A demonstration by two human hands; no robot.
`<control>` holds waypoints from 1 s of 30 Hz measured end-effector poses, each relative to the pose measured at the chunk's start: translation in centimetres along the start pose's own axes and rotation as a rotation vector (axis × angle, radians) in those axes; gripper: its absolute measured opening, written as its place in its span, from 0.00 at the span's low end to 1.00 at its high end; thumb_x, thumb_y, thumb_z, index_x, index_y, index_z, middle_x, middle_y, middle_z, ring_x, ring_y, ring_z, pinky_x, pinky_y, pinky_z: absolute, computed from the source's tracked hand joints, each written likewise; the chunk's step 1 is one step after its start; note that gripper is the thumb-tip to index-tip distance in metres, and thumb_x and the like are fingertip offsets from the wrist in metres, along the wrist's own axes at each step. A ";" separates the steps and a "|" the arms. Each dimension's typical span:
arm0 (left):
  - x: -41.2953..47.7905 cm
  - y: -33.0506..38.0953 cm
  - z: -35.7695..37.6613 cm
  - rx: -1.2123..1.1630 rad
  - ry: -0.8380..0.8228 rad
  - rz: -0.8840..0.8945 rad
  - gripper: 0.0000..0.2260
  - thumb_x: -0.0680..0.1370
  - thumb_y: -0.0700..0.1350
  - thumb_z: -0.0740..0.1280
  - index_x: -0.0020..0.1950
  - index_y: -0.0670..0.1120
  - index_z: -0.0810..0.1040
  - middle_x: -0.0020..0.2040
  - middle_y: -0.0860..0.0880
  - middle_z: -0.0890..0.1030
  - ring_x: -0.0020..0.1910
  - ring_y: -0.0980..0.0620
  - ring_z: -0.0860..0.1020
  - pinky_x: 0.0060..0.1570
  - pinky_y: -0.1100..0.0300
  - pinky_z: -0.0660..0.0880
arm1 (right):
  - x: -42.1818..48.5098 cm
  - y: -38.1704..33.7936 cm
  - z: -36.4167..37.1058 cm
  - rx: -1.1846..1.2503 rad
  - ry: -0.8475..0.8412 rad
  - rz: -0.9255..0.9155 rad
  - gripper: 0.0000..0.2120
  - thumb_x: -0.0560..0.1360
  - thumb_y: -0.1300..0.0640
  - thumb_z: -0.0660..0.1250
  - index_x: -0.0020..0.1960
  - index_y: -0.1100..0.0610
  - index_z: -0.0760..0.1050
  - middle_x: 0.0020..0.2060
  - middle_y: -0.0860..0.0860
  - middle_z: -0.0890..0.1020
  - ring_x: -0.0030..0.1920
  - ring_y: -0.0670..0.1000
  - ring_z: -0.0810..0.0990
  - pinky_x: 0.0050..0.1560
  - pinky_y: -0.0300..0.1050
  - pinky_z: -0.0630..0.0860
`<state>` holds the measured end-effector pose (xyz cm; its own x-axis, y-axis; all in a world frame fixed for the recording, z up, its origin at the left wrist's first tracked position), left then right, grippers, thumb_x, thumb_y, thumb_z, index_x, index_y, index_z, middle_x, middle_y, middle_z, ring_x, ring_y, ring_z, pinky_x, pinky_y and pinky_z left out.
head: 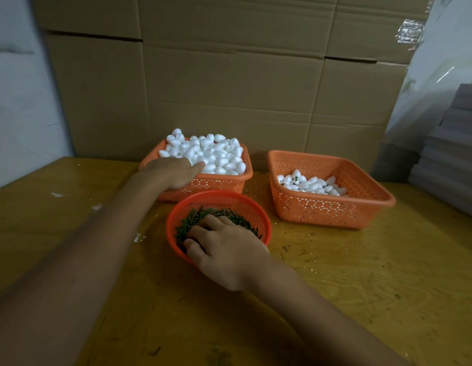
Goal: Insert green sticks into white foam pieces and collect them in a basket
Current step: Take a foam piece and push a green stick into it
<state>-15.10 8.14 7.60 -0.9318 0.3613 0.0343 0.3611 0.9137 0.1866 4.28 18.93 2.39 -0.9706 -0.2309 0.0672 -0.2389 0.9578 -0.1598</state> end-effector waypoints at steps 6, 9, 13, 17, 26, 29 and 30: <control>-0.4 -0.4 1.9 0.006 0.339 0.042 0.22 0.87 0.55 0.53 0.58 0.43 0.82 0.60 0.38 0.82 0.55 0.41 0.76 0.47 0.52 0.65 | 0.0 0.0 0.0 -0.009 -0.003 0.003 0.22 0.87 0.43 0.49 0.67 0.53 0.75 0.62 0.53 0.74 0.65 0.57 0.72 0.64 0.56 0.73; -0.3 -0.2 1.7 -0.082 0.330 0.005 0.20 0.87 0.52 0.57 0.62 0.40 0.81 0.67 0.35 0.78 0.68 0.37 0.75 0.49 0.51 0.66 | 0.0 0.0 0.1 -0.011 -0.002 0.004 0.22 0.87 0.43 0.49 0.67 0.53 0.75 0.62 0.54 0.74 0.65 0.57 0.72 0.64 0.57 0.72; -0.1 0.0 1.0 -0.106 0.158 -0.034 0.22 0.87 0.53 0.55 0.72 0.39 0.74 0.73 0.34 0.73 0.73 0.35 0.71 0.62 0.46 0.71 | 0.0 -0.1 0.2 -0.008 0.003 0.008 0.22 0.87 0.43 0.49 0.66 0.54 0.75 0.62 0.54 0.74 0.65 0.57 0.72 0.64 0.57 0.72; -0.4 0.1 1.4 -0.014 0.073 -0.061 0.23 0.88 0.55 0.48 0.71 0.44 0.76 0.71 0.38 0.76 0.67 0.39 0.76 0.63 0.47 0.69 | 0.1 -0.1 0.2 -0.021 0.004 0.014 0.22 0.87 0.43 0.49 0.67 0.54 0.74 0.63 0.55 0.74 0.66 0.58 0.71 0.66 0.57 0.72; -0.5 -0.1 0.5 -0.102 0.095 -0.011 0.15 0.86 0.53 0.58 0.49 0.43 0.75 0.62 0.37 0.80 0.49 0.44 0.76 0.48 0.52 0.68 | 0.0 -0.1 0.1 -0.010 0.001 0.011 0.22 0.87 0.43 0.49 0.68 0.53 0.74 0.63 0.54 0.74 0.66 0.57 0.72 0.65 0.57 0.71; -0.4 -0.6 0.0 -0.081 0.070 -0.019 0.17 0.86 0.52 0.61 0.61 0.39 0.78 0.72 0.36 0.73 0.63 0.39 0.75 0.52 0.52 0.69 | 0.0 -0.1 0.1 -0.006 0.000 0.016 0.22 0.87 0.43 0.49 0.68 0.53 0.74 0.63 0.54 0.74 0.66 0.57 0.72 0.64 0.57 0.71; -0.4 -0.7 -0.1 -0.070 0.060 -0.022 0.18 0.86 0.52 0.62 0.63 0.38 0.78 0.73 0.36 0.72 0.66 0.38 0.74 0.53 0.52 0.70 | 0.0 -0.1 0.1 -0.007 0.000 0.017 0.22 0.87 0.43 0.49 0.67 0.53 0.74 0.63 0.54 0.74 0.66 0.57 0.71 0.64 0.57 0.71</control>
<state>-14.97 7.34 7.54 -0.9408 0.3273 0.0877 0.3389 0.9053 0.2561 4.34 18.78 2.33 -0.9745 -0.2147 0.0646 -0.2223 0.9628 -0.1538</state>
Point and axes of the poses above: each hand's wrist, its own x-axis towards the middle knuckle, its own z-axis out of the palm, y = z × x, the point moved 1 cm from there along x, towards the middle knuckle
